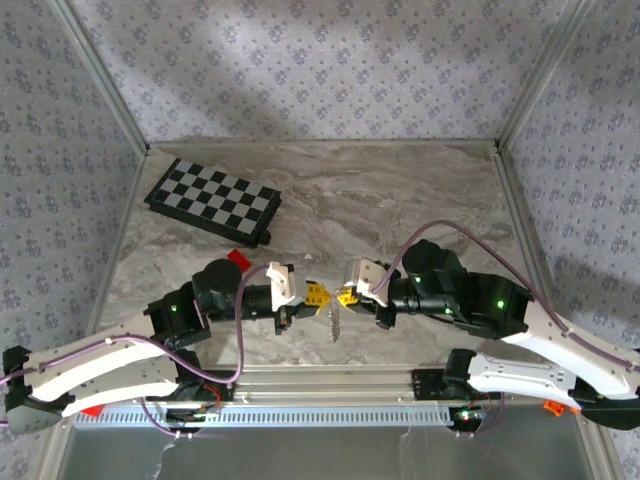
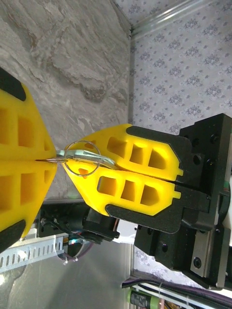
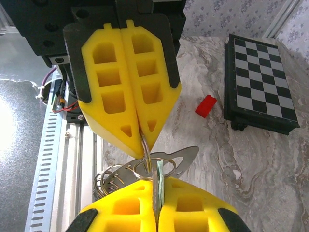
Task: Put the keys on the keyring
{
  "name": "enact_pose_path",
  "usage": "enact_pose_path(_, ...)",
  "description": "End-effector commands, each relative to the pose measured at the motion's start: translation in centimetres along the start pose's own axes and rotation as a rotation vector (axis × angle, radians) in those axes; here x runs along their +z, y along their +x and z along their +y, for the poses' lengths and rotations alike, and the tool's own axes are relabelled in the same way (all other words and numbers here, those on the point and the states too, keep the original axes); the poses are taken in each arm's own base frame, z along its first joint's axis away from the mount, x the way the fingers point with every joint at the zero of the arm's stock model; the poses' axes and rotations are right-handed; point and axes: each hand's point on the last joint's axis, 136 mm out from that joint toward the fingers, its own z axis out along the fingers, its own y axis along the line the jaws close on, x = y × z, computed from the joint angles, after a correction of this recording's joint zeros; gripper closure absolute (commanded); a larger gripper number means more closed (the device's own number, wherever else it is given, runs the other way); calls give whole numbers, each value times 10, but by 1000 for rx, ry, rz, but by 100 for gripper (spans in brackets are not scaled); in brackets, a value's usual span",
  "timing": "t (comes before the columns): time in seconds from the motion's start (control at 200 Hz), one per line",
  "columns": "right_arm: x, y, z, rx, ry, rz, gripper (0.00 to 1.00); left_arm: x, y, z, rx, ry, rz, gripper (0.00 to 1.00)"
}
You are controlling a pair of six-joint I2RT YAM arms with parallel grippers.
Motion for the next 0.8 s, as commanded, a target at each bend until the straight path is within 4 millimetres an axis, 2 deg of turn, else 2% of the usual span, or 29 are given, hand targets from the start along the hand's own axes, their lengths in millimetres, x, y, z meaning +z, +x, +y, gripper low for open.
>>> enact_pose_path(0.0, -2, -6, -10, -3, 51, 4, 100, -4, 7, 8, 9, -51, 35, 100)
enact_pose_path(0.055, 0, -5, -13, 0, 58, 18, 100, -3, 12, 15, 5, -89, 47, 97)
enact_pose_path(0.275, 10, 7, -22, 17, 91, 105, 100, -6, 34, 36, -38, -219, 75, 56)
enact_pose_path(0.385, 26, 23, -31, 31, 113, 198, 100, -10, 42, 47, -55, -291, 86, 43)
enact_pose_path(0.4, 28, 26, -33, 33, 119, 214, 100, -11, 43, 49, -57, -304, 86, 38)
enact_pose_path(0.41, 26, 18, -36, 32, 129, 200, 100, -12, 44, 51, -57, -316, 88, 33)
enact_pose_path(0.43, 28, 18, -40, 35, 142, 210, 100, -13, 44, 54, -60, -337, 88, 25)
enact_pose_path(0.455, 31, 22, -45, 39, 161, 231, 100, -16, 46, 59, -63, -370, 91, 21)
enact_pose_path(0.525, 41, 34, -58, 39, 213, 291, 100, -24, 52, 69, -63, -440, 102, 16)
enact_pose_path(0.645, 58, 46, -78, 48, 272, 364, 100, -31, 60, 77, -71, -498, 100, 1)
enact_pose_path(0.795, 68, 47, -100, 101, 305, 349, 100, -39, 68, 83, -77, -555, 101, 1)
